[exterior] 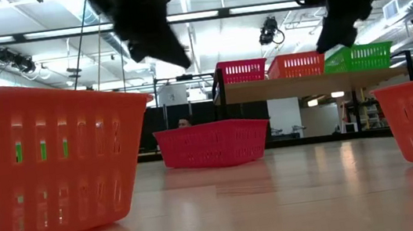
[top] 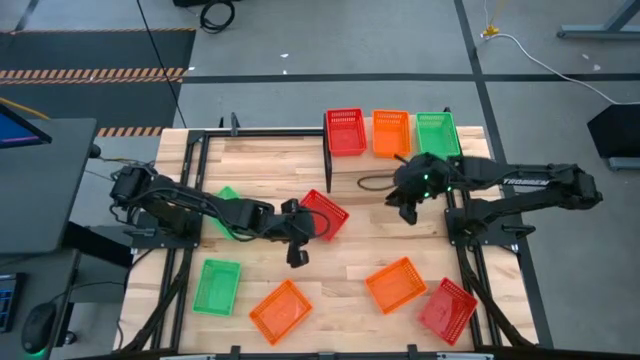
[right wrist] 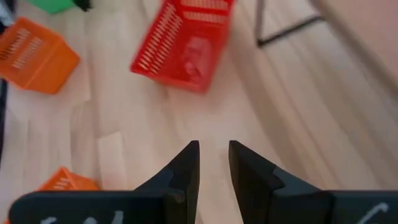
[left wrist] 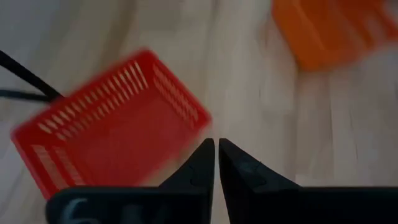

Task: Stack baskets on shelf by color
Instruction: Stack the top red bin on top of the red bin on the shelf

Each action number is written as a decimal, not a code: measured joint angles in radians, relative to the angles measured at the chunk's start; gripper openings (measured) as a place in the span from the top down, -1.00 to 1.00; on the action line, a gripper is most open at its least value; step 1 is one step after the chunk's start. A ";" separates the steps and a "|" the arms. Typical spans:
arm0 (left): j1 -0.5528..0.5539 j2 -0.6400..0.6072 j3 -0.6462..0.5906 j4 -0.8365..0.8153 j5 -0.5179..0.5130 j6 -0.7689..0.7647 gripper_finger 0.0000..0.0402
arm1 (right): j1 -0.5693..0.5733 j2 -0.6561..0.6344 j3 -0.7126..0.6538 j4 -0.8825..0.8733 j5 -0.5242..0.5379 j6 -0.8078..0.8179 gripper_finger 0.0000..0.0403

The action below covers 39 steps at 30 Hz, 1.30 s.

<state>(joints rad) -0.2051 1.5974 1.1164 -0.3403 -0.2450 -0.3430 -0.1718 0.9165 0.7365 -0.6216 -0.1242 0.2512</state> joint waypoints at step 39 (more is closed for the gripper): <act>0.102 0.325 0.000 0.442 -0.084 -0.003 -0.09 | 0.254 -0.002 -0.373 0.575 0.184 0.113 0.54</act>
<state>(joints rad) -0.1036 1.9224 1.1166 0.1020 -0.3290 -0.3457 0.0824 0.9150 0.3637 -0.0462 0.0600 0.3642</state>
